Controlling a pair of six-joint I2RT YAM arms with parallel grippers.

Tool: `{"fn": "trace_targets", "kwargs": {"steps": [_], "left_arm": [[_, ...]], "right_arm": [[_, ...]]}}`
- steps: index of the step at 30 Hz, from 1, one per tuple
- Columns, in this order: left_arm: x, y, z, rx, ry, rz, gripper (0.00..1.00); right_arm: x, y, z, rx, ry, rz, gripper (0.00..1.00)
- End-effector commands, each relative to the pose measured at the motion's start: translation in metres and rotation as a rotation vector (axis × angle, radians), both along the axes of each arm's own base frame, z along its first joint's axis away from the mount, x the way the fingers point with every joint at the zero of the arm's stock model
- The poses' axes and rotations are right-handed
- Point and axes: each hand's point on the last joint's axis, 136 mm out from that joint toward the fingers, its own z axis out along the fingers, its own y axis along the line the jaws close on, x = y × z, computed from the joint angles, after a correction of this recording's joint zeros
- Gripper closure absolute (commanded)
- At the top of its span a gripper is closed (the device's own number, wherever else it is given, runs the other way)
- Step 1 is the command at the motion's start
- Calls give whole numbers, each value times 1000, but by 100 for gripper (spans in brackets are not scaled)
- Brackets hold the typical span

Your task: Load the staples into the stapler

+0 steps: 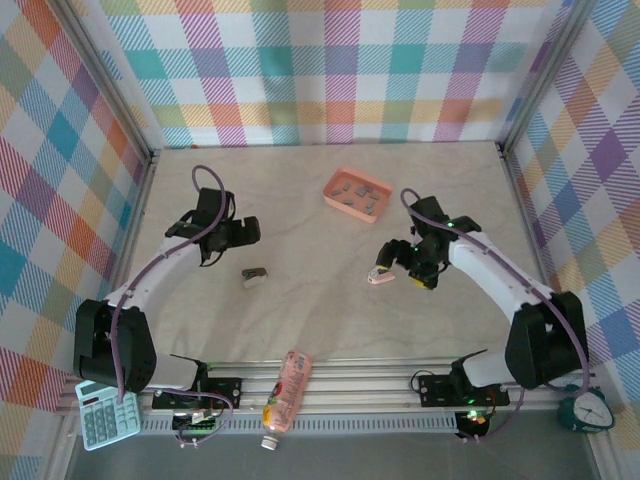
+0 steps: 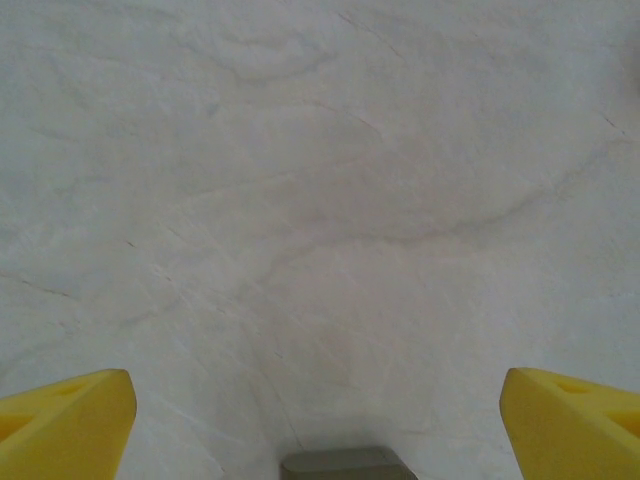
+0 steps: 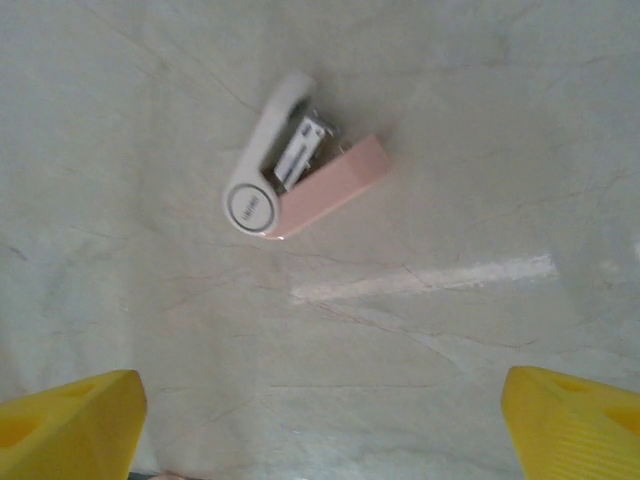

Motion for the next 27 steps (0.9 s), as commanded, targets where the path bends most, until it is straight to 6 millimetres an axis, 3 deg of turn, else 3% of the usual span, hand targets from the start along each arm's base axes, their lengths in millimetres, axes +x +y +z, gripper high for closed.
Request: {"fn": "trace_targets", "kwargs": {"steps": [1, 9, 20, 27], "left_arm": [[-11, -10, 2, -43, 22, -1, 6], [-24, -19, -9, -77, 49, 7, 6], [-30, -16, -21, -69, 71, 8, 6], [-29, -17, -16, -80, 62, 19, 6]], "right_arm": [[1, 6, -4, -29, 61, -72, 16], [23, 28, -32, -38, 101, -86, 24], [39, 35, -62, -70, 139, -85, 25], [65, 54, -61, 8, 66, -66, 26]]}}
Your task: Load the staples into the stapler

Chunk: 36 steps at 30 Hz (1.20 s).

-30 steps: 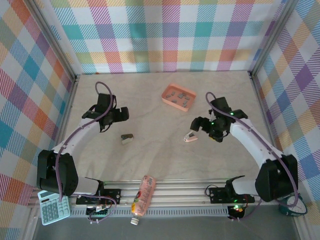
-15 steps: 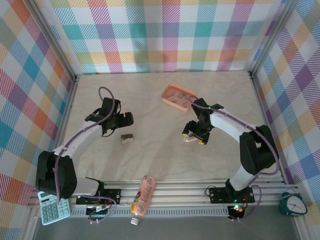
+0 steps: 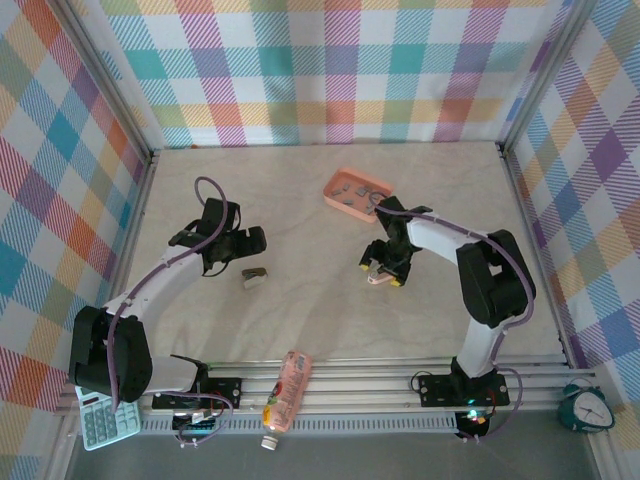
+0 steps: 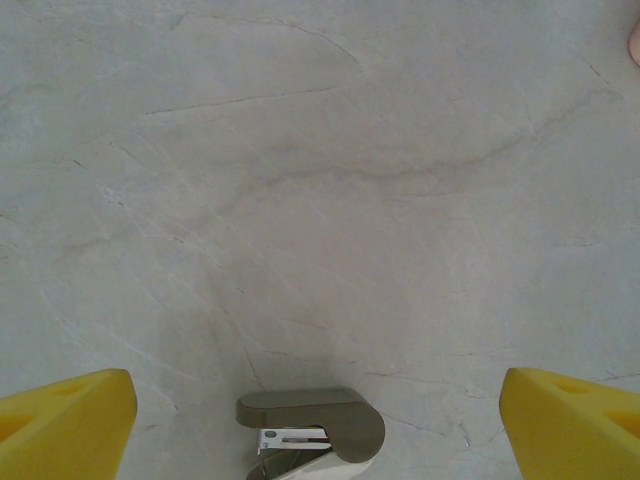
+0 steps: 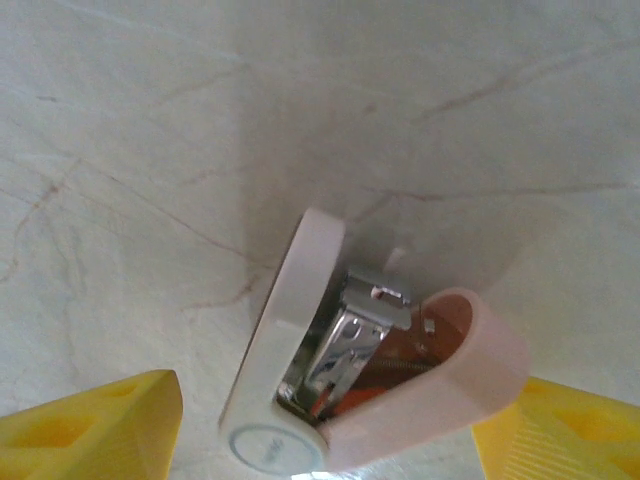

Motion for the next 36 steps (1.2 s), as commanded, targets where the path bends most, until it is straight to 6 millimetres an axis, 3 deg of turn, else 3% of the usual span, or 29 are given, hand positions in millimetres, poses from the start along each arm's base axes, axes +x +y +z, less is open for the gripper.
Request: {"fn": "trace_targets", "kwargs": {"steps": [1, 7, 12, 18, 23, 29, 36], "left_arm": [[-6, -2, -1, -7, 14, 1, 6], [-7, 0, 1, -6, 4, 11, 7], [-10, -1, 3, -22, 2, 18, 7], [-11, -1, 1, -25, 5, 20, 7], [-10, -2, 0, -25, 12, 20, 7], [-11, 1, 1, -16, 8, 27, 7], [-12, 1, 1, -13, 14, 31, 7]], "right_arm": [[24, 19, 14, 71, -86, 9, 26], [40, 23, 37, 64, -149, 85, 30], [20, 1, 48, -25, -121, 92, 29], [-1, -8, 38, -50, -62, 98, 31], [10, 17, 37, 4, -82, 294, 34], [11, 8, 23, -176, -10, 507, 33], [16, 17, 15, -154, -32, 602, 36]]}}
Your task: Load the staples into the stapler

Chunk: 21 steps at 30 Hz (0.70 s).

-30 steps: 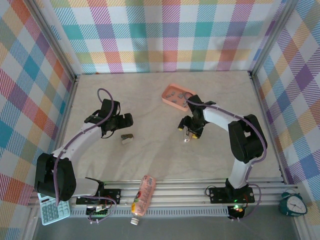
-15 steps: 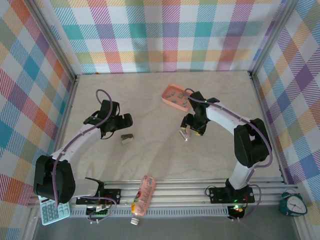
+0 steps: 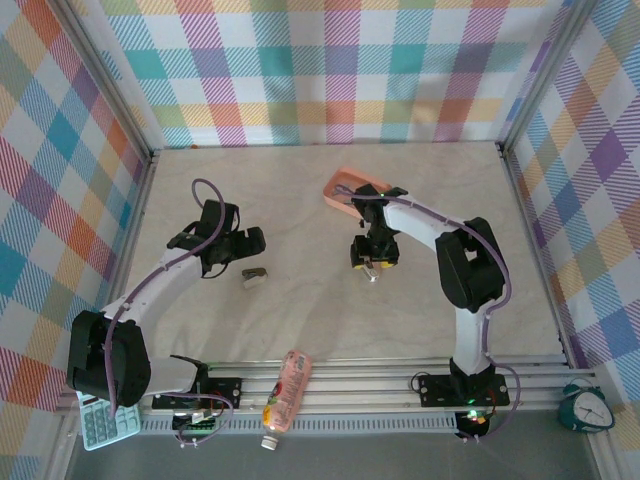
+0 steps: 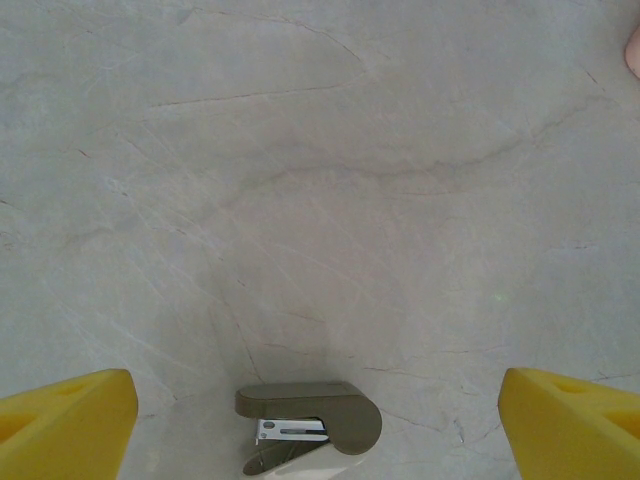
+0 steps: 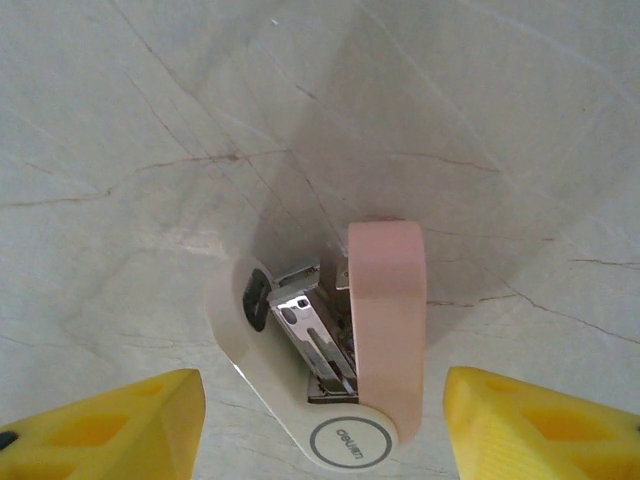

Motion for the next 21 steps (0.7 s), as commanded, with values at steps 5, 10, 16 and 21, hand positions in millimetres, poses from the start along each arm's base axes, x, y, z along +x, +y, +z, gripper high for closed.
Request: {"fn": "trace_targets", "kwargs": {"steps": [5, 10, 16, 21], "left_arm": [[-7, -1, -3, -3, 27, 11, 7], [-6, -2, -1, -9, 24, 11, 7], [-6, -1, 0, -4, 24, 14, 7], [-6, -1, 2, -3, 27, 15, 8]], "right_arm": [[-1, 6, -6, 22, 11, 105, 40], [1, 5, -13, 8, 10, 136, 46], [3, 3, -20, -9, 6, 156, 47], [1, 0, -25, -19, -3, 168, 55]]}}
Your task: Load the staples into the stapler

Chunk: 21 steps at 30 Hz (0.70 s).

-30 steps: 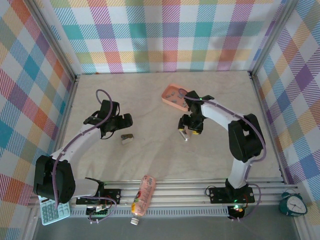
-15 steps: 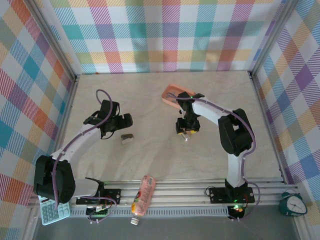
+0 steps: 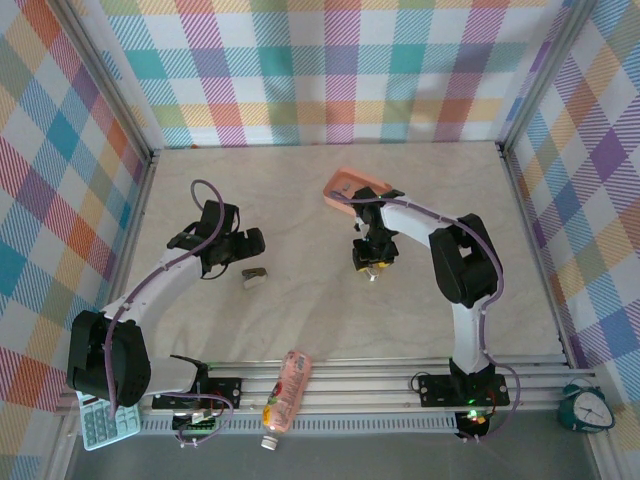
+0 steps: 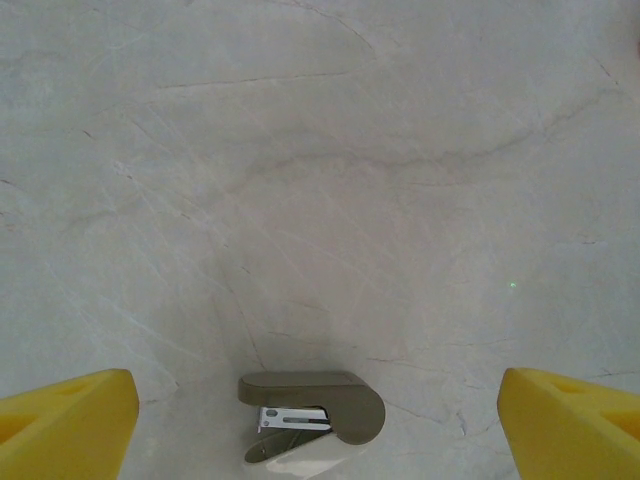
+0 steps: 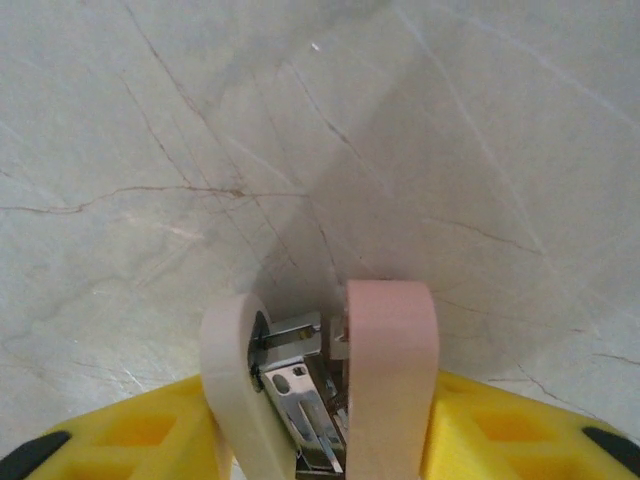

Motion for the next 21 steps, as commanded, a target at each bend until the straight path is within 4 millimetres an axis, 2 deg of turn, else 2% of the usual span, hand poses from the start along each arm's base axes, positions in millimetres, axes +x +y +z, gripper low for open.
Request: {"fn": "trace_targets", "kwargs": {"steps": [1, 6, 11, 16, 18, 21], "left_arm": [[-2, -3, 5, 2, 3, -3, 8], [-2, -4, 9, -10, 3, -4, 8], [-3, -11, 19, -39, 4, -26, 11], [-2, -26, 40, -113, 0, -76, 11], [-1, -39, 54, -167, -19, -123, 11], [-3, -68, 78, -246, -85, -316, 13]], "right_arm": [[-5, -4, -7, -19, -1, 28, 56], [-8, -8, -7, -28, -26, 41, 58], [-8, 0, 10, 0, -136, 74, 58], [-8, 25, 45, 111, -307, 119, 58], [-8, 36, 62, 155, -381, 145, 59], [-8, 53, 89, 236, -486, 181, 60]]}}
